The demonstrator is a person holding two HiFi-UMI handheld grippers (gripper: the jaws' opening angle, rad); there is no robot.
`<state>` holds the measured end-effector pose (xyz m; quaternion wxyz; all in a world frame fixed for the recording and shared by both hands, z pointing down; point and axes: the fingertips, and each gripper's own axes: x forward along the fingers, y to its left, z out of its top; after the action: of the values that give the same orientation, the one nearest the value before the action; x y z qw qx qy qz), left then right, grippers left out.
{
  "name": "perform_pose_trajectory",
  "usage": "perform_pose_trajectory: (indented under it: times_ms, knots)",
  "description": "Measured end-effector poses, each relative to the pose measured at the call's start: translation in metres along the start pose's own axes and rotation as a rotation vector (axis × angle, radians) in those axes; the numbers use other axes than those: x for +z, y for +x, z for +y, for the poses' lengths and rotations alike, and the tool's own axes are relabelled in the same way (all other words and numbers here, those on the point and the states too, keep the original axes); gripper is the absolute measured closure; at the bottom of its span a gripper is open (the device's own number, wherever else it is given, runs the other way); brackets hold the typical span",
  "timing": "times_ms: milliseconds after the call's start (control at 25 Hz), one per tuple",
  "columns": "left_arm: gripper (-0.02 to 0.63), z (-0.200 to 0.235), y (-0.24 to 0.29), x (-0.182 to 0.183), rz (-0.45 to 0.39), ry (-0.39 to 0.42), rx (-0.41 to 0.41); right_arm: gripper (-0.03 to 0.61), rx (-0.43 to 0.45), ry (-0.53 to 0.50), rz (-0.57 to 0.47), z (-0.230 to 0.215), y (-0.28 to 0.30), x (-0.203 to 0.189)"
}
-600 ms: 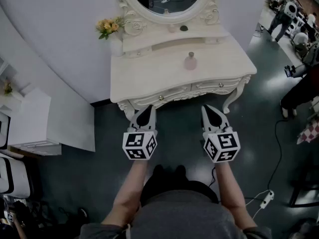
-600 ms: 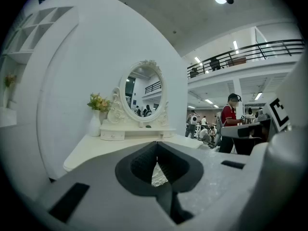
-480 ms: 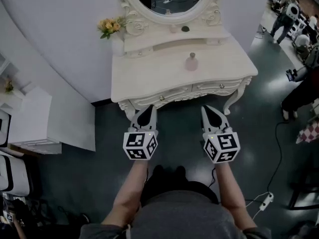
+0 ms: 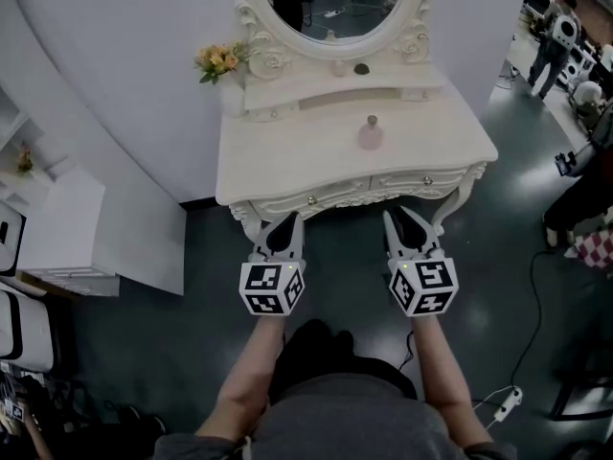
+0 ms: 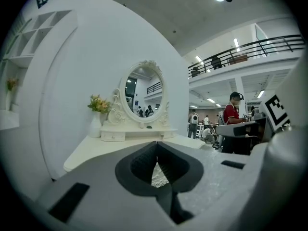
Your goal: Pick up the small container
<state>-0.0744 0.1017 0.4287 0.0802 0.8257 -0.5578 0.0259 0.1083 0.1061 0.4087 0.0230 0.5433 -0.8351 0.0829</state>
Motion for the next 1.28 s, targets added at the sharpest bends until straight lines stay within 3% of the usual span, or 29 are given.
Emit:
perform_pose_trajectory:
  times_ms: [400, 840, 1280]
  knots:
    - [0.607, 0.002, 0.015, -0.006, 0.036, 0.009, 0.011, 0.369, 0.017, 0.051, 0.024, -0.013, 0.019, -0.006]
    - [0.607, 0.031, 0.067, -0.001, 0.037, -0.013, 0.002, 0.330, 0.007, 0.049, 0.049, -0.034, 0.074, -0.002]
    - [0.607, 0.083, 0.155, 0.002, 0.064, -0.042, -0.005, 0.308, -0.034, 0.049, 0.086, -0.068, 0.172, 0.002]
